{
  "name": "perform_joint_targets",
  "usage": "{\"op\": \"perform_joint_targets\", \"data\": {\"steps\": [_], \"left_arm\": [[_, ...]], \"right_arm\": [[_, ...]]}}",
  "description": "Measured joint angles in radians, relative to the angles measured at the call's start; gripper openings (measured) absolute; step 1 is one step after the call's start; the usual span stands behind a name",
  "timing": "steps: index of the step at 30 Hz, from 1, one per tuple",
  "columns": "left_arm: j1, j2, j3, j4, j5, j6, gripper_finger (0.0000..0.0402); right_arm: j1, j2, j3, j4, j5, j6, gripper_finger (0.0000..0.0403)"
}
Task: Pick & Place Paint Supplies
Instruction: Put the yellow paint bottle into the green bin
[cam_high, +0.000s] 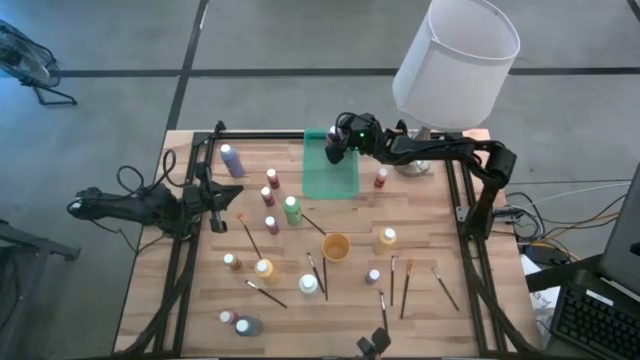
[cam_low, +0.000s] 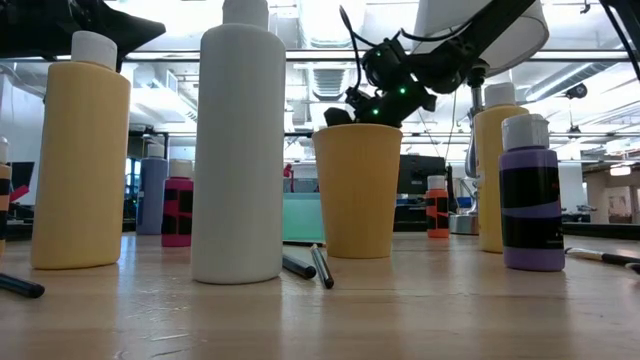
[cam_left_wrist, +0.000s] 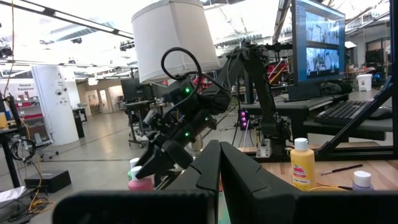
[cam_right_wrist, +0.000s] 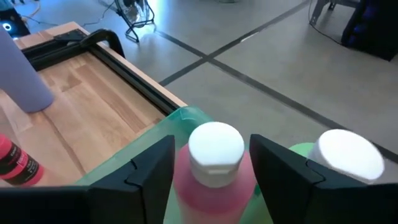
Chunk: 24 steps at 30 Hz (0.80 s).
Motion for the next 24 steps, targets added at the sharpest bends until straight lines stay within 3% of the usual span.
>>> {"op": "perform_joint_targets", "data": {"steps": [7, 24], "left_arm": [[0.000, 0.000, 0.000, 0.000, 0.000, 0.000, 0.0016], [0.000, 0.000, 0.000, 0.000, 0.000, 0.000, 0.0016]], "right_arm": [[0.002, -0.035, 0.000, -0.014, -0.001, -0.001, 0.0208], [0.070, -0.139, -0.001, -0.206, -0.003, -0.043, 0.0146]]}}
